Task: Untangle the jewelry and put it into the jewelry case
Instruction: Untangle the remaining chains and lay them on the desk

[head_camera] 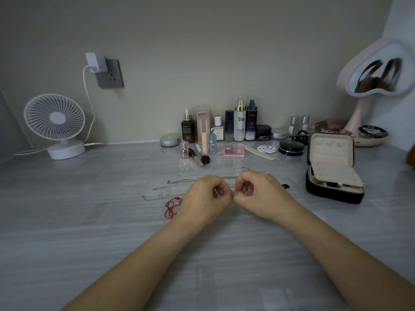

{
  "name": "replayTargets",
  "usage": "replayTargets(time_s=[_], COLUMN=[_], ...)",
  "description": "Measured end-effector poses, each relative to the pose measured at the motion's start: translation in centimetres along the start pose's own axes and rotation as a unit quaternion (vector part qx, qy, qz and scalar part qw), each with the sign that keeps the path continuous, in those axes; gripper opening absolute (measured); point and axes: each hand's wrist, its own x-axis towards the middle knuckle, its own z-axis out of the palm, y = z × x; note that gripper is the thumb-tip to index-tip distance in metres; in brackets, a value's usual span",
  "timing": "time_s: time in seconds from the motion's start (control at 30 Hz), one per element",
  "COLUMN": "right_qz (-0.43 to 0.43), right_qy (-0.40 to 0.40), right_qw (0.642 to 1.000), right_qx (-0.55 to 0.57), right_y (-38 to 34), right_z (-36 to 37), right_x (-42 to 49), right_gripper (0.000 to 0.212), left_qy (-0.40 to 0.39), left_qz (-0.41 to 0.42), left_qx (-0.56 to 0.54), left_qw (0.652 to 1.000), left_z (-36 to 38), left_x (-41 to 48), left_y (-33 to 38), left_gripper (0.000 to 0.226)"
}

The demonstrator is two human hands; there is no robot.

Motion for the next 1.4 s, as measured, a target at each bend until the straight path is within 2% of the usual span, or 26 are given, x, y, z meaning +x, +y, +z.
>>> replayTargets(time_s=[0.2,0.5,0.7,0.87,1.0,1.23,1.4], right_qz=[-0.003,0.025,0.040,0.038,0.037,0.066,0.071], right_qy=[-0.029,-0.004,-0.016,-0.046,-0.047,-0.021,-0.026], right_qw=[0.999,1.000,0.990,0.971,0.966,0.948,0.943], right_qx=[-0.022,0.010,0.136,0.233,0.253,0.310,0.323], right_y=[0.2,0.2,0.3,0.4,0.5,0.2,0.1], right_z=[0.3,-0.4,-0.8,-1.5,-1.4,-1.4,-1.4], right_x=[0.1,0.1,0.4,0.4,0.4,0.3,0.3], right_gripper=[0.017,0.018,0.020,0.010,0.012,0.013,0.018], left_qy=[0.008,0.003,-0.002,-0.003,-0.022,-0.045,-0.045], left_qz=[0.016,0.015,-0.021,-0.019,-0.017,-0.059,-0.066], left_qx=[-0.015,-0.049,-0.106,-0.134,-0.120,-0.212,-0.202], left_qw=[1.000,0.999,0.994,0.991,0.992,0.974,0.976], left_z=[0.0,-0.2,-0.4,-0.6,-0.5,-0.5,-0.5], left_x=[0.0,0.2,0.5,0.5,0.4,0.1,0.0], left_y=[0.0,0.0,-0.2,-0.2,-0.2,0.3,0.6], left_gripper=[0.021,0.021,0.022,0.021,0.021,0.015,0.018])
